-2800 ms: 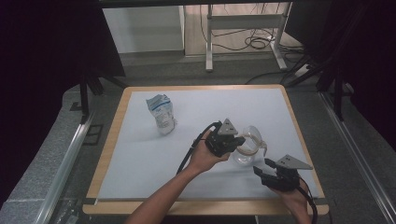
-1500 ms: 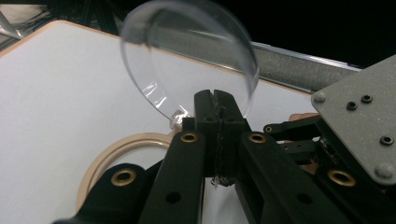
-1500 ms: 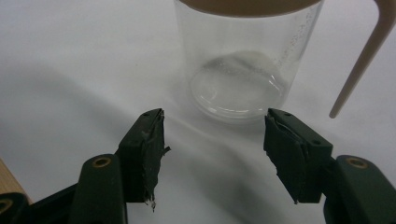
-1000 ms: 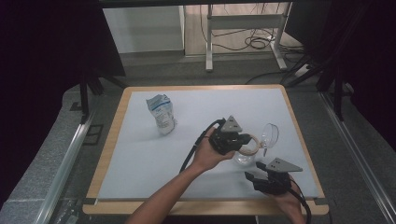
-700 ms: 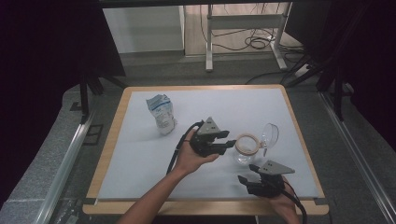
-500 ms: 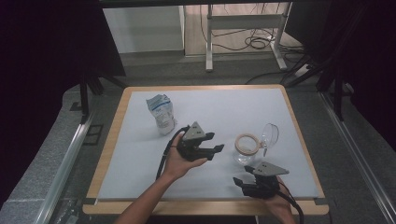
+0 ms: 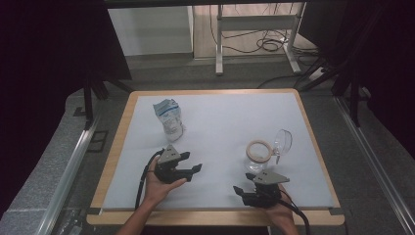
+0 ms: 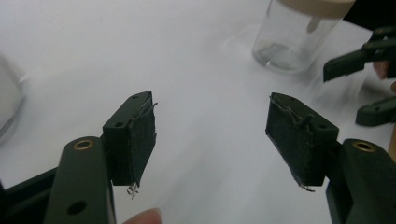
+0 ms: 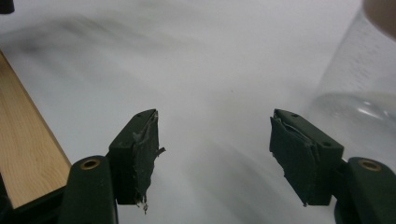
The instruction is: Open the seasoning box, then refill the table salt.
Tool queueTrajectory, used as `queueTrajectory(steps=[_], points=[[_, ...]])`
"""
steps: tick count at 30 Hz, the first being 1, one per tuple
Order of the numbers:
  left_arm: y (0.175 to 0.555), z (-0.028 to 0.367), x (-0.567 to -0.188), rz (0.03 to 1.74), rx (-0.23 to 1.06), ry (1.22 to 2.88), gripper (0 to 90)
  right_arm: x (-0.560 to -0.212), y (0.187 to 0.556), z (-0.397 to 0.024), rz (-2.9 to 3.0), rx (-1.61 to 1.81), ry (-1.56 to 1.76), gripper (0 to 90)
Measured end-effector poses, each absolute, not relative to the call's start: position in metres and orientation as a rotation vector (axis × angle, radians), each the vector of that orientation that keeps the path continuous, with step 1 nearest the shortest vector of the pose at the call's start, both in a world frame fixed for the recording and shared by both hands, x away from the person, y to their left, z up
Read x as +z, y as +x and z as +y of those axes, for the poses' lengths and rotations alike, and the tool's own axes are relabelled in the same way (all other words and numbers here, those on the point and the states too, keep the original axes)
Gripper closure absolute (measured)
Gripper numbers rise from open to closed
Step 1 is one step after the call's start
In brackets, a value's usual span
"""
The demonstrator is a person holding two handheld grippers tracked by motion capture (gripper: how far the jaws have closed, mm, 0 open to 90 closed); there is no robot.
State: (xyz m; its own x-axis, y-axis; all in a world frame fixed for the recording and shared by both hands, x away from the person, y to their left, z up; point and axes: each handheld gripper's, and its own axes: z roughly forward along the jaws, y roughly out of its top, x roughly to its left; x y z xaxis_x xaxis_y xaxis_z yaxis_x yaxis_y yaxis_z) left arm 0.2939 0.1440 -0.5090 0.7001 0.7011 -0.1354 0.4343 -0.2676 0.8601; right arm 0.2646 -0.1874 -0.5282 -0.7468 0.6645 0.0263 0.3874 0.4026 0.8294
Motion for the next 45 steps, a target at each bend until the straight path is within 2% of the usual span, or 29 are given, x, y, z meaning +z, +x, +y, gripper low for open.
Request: queueTrajectory(steps=[8, 19, 37, 45], points=[[0.284, 0.171, -0.524, 0.931, 0.327, 1.904, 33.6, -0.529, 0.272, -0.164, 2.372, 1.269, 0.862, 32.6], [0.285, 0.190, -0.528, 0.978, 0.364, 1.911, 34.3, -0.525, 0.288, -0.138, 2.376, 1.287, 0.838, 32.6], [0.291, 0.215, -0.522, 1.077, 0.421, 1.818, 36.3, -0.527, 0.288, -0.136, 2.379, 1.285, 0.833, 32.6], [0.305, 0.230, -0.507, 1.104, 0.474, 1.768, 38.2, -0.528, 0.288, -0.134, 2.385, 1.273, 0.826, 32.5]])
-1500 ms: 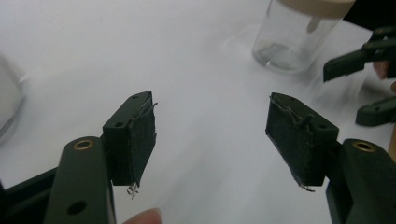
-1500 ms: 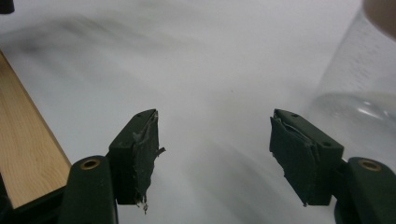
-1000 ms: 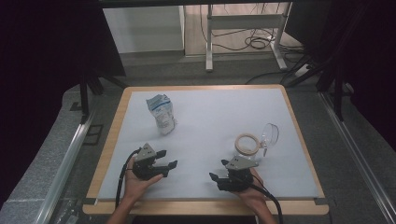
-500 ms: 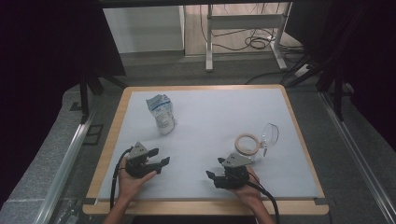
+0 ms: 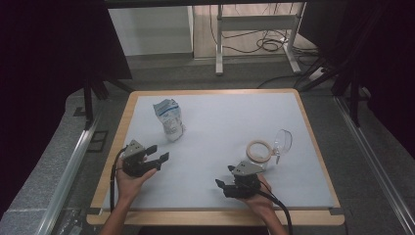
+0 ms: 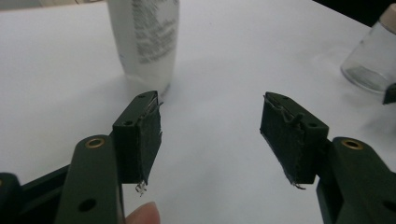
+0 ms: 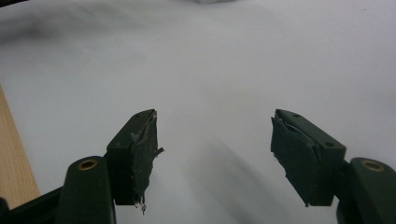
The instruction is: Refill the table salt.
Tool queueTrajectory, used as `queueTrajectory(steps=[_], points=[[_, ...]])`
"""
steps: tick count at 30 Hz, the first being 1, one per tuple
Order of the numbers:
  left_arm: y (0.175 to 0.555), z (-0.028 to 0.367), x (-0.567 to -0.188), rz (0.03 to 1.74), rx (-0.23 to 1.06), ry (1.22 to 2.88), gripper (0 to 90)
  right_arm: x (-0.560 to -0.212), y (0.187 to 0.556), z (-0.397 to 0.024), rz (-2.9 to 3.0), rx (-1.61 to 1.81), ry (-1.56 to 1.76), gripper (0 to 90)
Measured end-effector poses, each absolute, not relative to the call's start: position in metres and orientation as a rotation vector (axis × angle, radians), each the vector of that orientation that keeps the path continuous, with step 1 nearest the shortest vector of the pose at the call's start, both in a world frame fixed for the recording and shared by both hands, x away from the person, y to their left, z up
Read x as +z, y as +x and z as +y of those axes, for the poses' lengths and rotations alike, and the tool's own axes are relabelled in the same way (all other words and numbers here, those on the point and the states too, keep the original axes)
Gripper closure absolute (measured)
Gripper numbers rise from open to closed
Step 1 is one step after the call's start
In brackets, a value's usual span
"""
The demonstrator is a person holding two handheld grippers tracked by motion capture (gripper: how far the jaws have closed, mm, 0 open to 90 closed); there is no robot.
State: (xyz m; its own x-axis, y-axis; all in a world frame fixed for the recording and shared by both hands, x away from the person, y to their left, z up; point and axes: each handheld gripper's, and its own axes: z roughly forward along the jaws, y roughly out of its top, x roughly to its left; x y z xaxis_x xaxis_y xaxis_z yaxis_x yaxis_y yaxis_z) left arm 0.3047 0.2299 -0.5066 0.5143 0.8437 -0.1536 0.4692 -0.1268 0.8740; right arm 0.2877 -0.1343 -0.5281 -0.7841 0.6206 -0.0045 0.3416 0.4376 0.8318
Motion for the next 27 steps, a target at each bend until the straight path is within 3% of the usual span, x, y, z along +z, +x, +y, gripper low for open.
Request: queueTrajectory(steps=[12, 27], points=[[0.349, 0.242, -0.489, 1.142, 0.516, 1.729, 38.5, -0.529, 0.287, -0.132, 2.394, 1.257, 0.814, 32.5], [0.395, 0.243, -0.469, 1.089, 0.539, 1.729, 45.4, -0.530, 0.287, -0.133, 2.396, 1.240, 0.815, 32.5]])
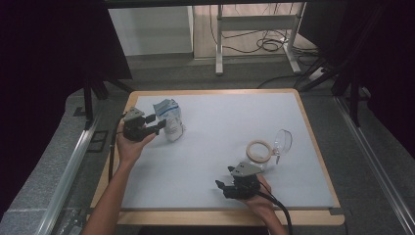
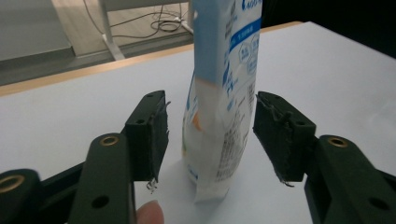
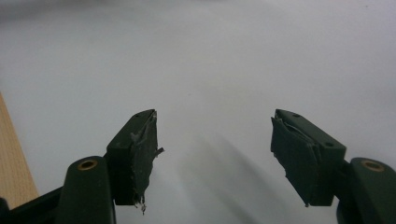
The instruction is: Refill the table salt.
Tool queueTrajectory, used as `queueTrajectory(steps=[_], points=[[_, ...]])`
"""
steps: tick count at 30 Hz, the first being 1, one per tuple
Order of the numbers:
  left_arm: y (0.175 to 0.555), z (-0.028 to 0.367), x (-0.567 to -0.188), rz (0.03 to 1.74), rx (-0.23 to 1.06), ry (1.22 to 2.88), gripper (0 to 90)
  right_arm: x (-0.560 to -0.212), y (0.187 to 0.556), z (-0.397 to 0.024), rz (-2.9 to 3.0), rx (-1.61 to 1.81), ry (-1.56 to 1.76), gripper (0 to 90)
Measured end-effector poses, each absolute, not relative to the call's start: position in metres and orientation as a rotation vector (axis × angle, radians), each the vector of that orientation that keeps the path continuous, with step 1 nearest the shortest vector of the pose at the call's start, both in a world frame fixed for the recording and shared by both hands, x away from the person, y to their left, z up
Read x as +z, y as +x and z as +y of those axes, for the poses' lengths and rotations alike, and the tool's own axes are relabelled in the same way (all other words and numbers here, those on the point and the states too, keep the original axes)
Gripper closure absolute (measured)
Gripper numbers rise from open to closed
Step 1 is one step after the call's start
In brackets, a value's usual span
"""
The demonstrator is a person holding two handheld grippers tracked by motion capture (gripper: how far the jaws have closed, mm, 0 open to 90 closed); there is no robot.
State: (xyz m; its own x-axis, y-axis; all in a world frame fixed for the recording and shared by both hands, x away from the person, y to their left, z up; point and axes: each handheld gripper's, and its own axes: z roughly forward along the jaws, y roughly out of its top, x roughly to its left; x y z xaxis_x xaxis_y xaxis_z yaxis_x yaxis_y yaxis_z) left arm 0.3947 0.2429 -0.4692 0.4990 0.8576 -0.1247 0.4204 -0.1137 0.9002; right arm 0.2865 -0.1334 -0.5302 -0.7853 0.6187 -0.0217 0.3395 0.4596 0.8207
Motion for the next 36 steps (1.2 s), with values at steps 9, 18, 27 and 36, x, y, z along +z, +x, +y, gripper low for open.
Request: queueTrajectory(steps=[9, 18, 27, 36], points=[[0.410, 0.242, -0.463, 1.067, 0.489, 1.695, 64.2, -0.533, 0.286, -0.132, 2.408, 1.221, 0.804, 32.5], [0.415, 0.236, -0.463, 1.043, 0.493, 1.706, 82.6, -0.533, 0.286, -0.133, 2.407, 1.217, 0.804, 32.5], [0.415, 0.237, -0.463, 1.014, 0.493, 1.701, 79.9, -0.534, 0.285, -0.132, 2.411, 1.212, 0.796, 32.5], [0.416, 0.239, -0.462, 1.000, 0.485, 1.692, 84.4, -0.534, 0.285, -0.131, 2.411, 1.205, 0.791, 32.5]])
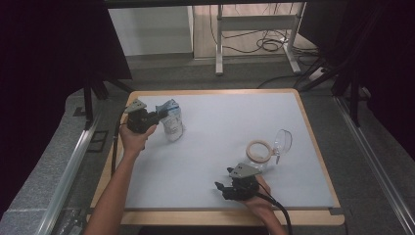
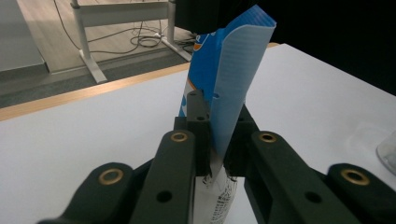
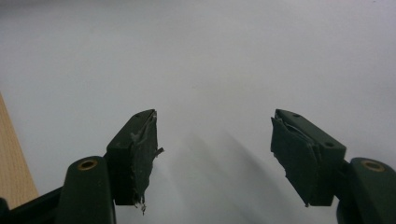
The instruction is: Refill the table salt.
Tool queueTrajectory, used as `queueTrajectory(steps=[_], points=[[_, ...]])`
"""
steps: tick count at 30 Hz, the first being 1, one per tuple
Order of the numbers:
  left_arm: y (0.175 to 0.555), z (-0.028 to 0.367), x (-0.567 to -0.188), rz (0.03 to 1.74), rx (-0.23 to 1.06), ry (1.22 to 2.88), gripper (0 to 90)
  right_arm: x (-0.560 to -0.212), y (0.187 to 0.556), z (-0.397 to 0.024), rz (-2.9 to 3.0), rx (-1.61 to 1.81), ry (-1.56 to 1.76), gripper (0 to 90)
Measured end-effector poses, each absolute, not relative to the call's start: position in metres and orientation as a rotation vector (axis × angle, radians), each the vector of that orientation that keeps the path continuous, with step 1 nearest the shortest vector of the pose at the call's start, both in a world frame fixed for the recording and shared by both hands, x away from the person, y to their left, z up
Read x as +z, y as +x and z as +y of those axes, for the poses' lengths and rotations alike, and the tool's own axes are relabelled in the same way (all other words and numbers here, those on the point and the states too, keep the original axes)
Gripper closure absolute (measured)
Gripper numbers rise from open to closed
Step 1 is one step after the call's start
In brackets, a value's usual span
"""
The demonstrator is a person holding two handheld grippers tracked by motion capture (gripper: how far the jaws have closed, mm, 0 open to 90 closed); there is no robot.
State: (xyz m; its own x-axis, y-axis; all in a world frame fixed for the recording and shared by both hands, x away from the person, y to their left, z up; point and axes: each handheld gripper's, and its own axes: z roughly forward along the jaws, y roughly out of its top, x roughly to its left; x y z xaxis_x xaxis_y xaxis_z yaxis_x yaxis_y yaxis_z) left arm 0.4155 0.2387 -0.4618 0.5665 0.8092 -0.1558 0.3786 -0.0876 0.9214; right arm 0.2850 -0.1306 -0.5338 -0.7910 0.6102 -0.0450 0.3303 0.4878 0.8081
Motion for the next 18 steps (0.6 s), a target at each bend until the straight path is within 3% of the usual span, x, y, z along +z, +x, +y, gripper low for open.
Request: queueTrajectory(steps=[5, 18], points=[[0.416, 0.238, -0.462, 0.983, 0.480, 1.693, 89.5, -0.534, 0.286, -0.131, 2.409, 1.203, 0.789, 32.5], [0.415, 0.230, -0.453, 0.949, 0.446, 1.666, 90.0, -0.531, 0.284, -0.131, 2.382, 1.218, 0.779, 32.6]])
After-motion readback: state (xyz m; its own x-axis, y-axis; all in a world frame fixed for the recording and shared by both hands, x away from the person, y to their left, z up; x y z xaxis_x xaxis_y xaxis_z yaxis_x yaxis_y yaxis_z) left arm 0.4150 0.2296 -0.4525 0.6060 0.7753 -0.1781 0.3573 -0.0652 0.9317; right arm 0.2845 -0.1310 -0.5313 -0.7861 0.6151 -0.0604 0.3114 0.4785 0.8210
